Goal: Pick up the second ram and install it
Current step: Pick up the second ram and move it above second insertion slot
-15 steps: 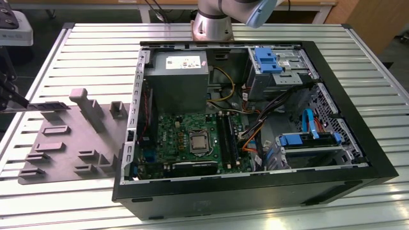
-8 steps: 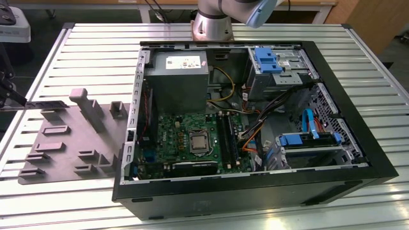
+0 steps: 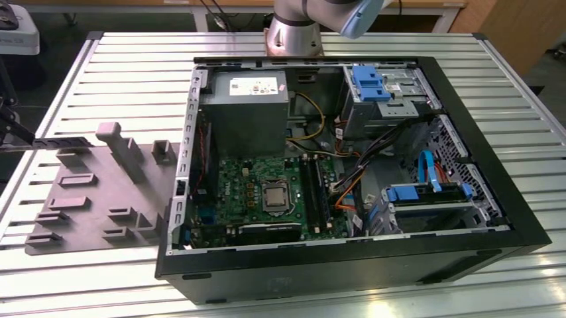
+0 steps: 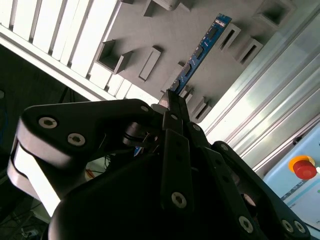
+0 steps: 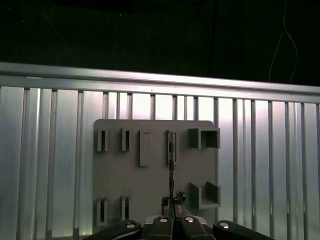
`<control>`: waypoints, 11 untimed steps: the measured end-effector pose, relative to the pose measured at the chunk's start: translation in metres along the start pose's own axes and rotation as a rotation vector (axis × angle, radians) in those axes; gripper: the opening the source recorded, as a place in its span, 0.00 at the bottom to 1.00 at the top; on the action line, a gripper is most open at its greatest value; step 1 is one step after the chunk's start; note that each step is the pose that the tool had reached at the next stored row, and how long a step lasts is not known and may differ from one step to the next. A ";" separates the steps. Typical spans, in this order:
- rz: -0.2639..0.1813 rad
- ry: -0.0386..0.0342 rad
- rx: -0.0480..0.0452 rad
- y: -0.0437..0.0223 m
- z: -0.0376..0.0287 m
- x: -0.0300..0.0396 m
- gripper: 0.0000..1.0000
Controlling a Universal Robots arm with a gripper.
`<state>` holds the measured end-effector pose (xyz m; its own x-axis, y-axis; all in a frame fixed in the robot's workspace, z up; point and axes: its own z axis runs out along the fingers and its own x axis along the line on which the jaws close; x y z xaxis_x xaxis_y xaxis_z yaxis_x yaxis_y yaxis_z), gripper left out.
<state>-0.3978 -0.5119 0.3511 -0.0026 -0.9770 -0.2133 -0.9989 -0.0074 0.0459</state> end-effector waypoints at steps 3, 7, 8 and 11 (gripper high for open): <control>0.000 -0.0001 0.0001 0.0001 -0.0013 -0.0003 0.11; 0.000 0.0000 0.0000 0.0002 -0.0038 -0.0008 0.11; 0.000 -0.0001 0.0001 0.0002 -0.0045 -0.0010 0.11; 0.000 0.0000 0.0000 0.0003 -0.0068 -0.0015 0.11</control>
<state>-0.3978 -0.5119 0.3580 -0.0026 -0.9770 -0.2133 -0.9989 -0.0074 0.0459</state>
